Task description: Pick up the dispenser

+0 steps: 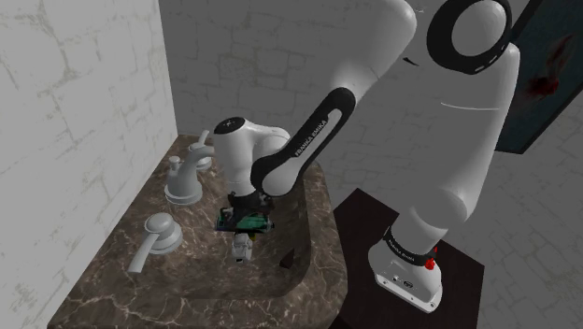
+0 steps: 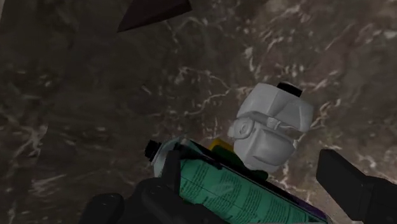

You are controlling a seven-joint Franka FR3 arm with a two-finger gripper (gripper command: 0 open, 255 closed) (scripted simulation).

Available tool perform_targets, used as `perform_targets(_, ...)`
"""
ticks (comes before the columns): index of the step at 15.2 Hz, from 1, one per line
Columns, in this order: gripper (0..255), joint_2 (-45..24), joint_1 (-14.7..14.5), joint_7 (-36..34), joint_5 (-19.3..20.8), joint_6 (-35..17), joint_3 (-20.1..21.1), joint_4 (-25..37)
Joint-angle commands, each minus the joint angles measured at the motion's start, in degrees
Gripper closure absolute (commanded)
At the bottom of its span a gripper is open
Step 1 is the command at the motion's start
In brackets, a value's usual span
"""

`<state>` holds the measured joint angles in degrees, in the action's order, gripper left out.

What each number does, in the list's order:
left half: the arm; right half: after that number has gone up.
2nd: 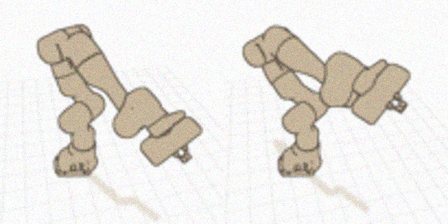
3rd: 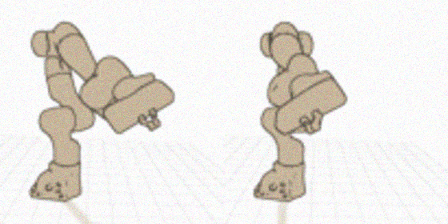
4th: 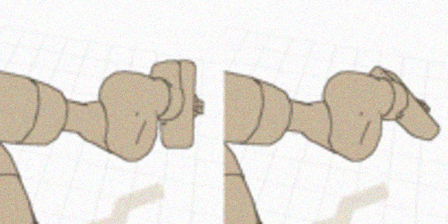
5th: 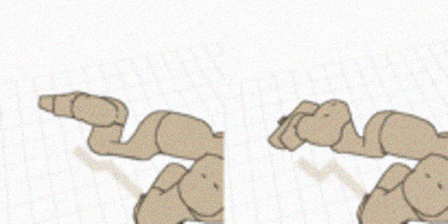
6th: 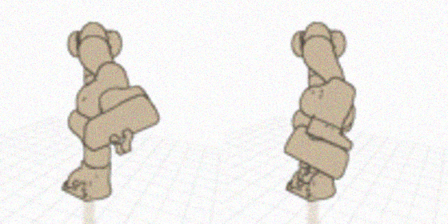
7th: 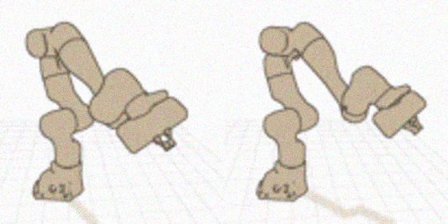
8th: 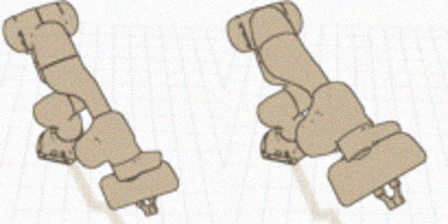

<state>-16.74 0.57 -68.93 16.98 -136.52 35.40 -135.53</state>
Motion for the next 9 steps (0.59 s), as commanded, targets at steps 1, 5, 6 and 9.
perform_targets(1, 0, -5.37, -2.70, -5.07, 3.83, -0.30, -2.24, 3.37)
perform_targets(5, 0, -13.30, -2.75, -11.86, 10.42, -0.12, -2.09, 8.17)
perform_targets(6, 0, -14.63, -1.47, -13.17, 12.40, -0.13, -0.97, 8.47)
perform_targets(9, 0, -18.48, 1.35, -16.66, 17.76, -0.09, 1.35, 9.46)
